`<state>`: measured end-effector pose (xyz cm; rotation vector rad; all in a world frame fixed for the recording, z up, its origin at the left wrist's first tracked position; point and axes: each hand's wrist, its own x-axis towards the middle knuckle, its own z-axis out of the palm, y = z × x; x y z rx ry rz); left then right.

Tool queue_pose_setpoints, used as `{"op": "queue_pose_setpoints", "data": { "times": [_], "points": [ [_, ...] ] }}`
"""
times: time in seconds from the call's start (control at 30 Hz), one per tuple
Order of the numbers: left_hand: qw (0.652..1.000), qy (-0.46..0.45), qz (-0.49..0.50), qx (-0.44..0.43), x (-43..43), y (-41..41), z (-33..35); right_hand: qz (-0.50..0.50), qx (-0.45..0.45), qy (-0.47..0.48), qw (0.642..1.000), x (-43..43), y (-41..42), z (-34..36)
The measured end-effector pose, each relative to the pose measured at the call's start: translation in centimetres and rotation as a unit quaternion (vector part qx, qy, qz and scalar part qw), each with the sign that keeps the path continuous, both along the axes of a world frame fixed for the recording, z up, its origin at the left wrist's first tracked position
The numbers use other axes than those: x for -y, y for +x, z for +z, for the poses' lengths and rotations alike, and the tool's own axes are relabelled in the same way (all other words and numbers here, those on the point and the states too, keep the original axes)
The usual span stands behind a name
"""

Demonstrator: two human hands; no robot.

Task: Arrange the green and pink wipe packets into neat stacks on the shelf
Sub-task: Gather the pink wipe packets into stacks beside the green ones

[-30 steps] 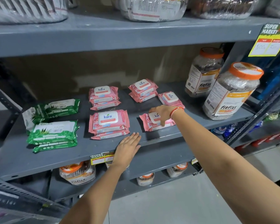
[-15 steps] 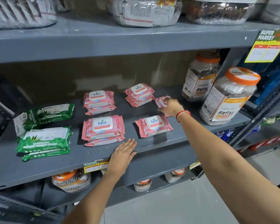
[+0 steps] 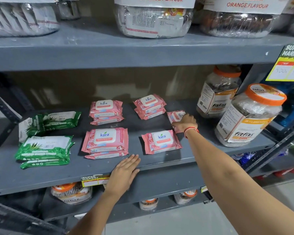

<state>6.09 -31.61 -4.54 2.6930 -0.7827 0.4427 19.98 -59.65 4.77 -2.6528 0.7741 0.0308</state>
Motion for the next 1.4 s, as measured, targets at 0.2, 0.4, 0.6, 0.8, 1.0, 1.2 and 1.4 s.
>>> {"op": "queue_pose_setpoints", "data": {
  "times": [0.2,0.4,0.6,0.8,1.0,1.2,1.4],
  "points": [
    [0.999,-0.004,0.008,-0.031,0.1,-0.4,0.0,-0.026,0.073,0.134,0.988,0.1,-2.4,3.0],
    [1.0,-0.003,0.007,-0.022,0.1,-0.4,0.2,0.044,0.091,0.111,0.989,-4.3,-6.3,4.3],
    [0.999,-0.015,-0.005,-0.044,-0.1,-0.3,-0.2,0.062,0.08,0.033,0.994,-7.7,-8.9,2.4],
    [1.0,0.005,-0.001,-0.029,0.0,-0.3,-0.1,0.089,-0.005,-0.026,0.996,-7.8,-8.1,4.1],
    [1.0,0.009,0.002,-0.029,0.1,-0.3,0.0,0.192,-0.07,-0.048,0.978,-7.1,-6.4,5.2],
    [0.998,-0.012,-0.005,-0.059,0.0,-0.4,0.1,0.328,-0.143,-0.03,0.933,-6.1,-5.9,6.3],
    [0.997,-0.023,0.003,-0.076,0.1,-0.5,0.2,0.408,-0.176,-0.072,0.893,-5.6,-5.7,6.3]
  ]
}}
